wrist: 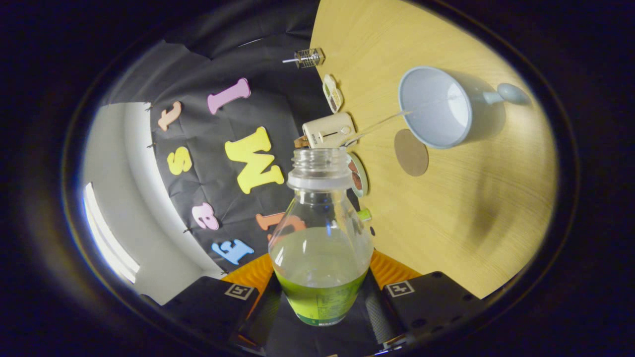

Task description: Take the bottle from table, then pour the juice into the cup, finally place the bottle on the coaster

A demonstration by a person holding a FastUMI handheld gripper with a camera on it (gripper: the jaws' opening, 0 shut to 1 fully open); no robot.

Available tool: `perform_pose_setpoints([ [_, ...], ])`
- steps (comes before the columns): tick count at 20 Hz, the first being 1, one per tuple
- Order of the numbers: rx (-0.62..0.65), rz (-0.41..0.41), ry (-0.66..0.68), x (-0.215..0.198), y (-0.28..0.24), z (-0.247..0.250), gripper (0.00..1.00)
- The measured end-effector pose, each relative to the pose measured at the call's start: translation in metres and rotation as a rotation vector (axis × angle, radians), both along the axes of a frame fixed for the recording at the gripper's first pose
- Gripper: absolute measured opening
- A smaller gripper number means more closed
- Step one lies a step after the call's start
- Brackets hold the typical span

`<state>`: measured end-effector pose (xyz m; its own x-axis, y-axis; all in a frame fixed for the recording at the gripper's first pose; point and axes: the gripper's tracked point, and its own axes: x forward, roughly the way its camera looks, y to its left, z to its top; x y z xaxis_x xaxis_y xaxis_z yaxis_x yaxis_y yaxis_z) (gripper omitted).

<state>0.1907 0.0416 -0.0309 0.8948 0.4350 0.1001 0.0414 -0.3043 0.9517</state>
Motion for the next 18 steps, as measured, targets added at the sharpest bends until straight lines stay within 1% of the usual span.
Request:
perform_pose_setpoints([
  [9,0.104,0.019,0.005,-0.004,-0.005,0.007,0.81],
  [12,0.102,0.011,-0.001,-0.004,-0.010,0.011,0.81],
  [18,0.154,0.022,-0.010,-0.005,-0.012,0.023,0.81],
])
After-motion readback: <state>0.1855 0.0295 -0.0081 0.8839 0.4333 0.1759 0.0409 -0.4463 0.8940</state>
